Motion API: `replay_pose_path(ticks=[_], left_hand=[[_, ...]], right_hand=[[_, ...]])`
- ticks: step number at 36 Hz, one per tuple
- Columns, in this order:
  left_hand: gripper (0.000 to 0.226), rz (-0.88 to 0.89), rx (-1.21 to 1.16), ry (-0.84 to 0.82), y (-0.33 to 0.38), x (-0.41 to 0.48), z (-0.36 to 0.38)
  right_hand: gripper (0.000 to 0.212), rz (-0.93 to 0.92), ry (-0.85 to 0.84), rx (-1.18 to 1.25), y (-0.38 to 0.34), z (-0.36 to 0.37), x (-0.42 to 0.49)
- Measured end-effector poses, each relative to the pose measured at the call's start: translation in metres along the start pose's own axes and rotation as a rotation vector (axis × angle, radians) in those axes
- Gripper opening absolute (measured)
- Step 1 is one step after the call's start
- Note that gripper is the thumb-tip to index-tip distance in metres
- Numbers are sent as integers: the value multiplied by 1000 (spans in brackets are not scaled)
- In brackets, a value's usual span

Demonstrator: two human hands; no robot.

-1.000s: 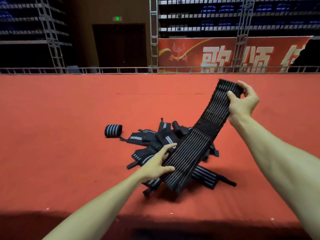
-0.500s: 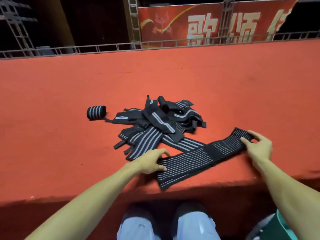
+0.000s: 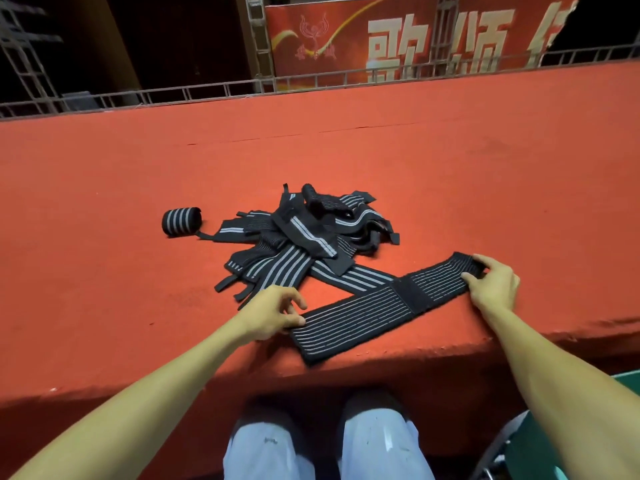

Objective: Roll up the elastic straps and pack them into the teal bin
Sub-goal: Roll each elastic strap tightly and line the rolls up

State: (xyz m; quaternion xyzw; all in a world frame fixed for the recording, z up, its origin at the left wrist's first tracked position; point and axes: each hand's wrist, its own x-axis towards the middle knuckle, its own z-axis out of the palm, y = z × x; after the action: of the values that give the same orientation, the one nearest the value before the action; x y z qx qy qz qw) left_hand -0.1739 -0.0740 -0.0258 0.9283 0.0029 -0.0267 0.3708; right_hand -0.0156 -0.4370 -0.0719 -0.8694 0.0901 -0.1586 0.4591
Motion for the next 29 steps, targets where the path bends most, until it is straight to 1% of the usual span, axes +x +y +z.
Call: replay_pose_path(ticks=[5, 7, 9, 11, 14, 18, 20, 25, 29], left_hand=[[21, 41, 292, -54, 1, 1, 8], [24, 71, 357, -54, 2, 1, 10], [30, 103, 422, -49, 4, 1, 11], [38, 126, 406, -53, 3, 1, 12], [41, 156, 334, -86, 6, 0, 21], [48, 185, 420, -89, 8, 2, 37], [49, 197, 403, -80, 9, 5, 40], [54, 127, 322, -99, 15, 8, 37], [51, 131, 294, -145, 24, 9, 34]], right_hand=[[43, 9, -3, -5, 2, 0, 2], [43, 4, -6, -6, 5, 0, 3], [43, -6, -9, -6, 5, 0, 3], [43, -17, -6, -1, 4, -1, 2], [44, -25, 2, 26, 2, -4, 0], [46, -30, 18, 79, -4, -10, -5], [49, -23, 17, 123, -9, -14, -8], [57, -50, -38, 162, -6, -18, -12], [58, -81, -40, 126, -3, -16, -13]])
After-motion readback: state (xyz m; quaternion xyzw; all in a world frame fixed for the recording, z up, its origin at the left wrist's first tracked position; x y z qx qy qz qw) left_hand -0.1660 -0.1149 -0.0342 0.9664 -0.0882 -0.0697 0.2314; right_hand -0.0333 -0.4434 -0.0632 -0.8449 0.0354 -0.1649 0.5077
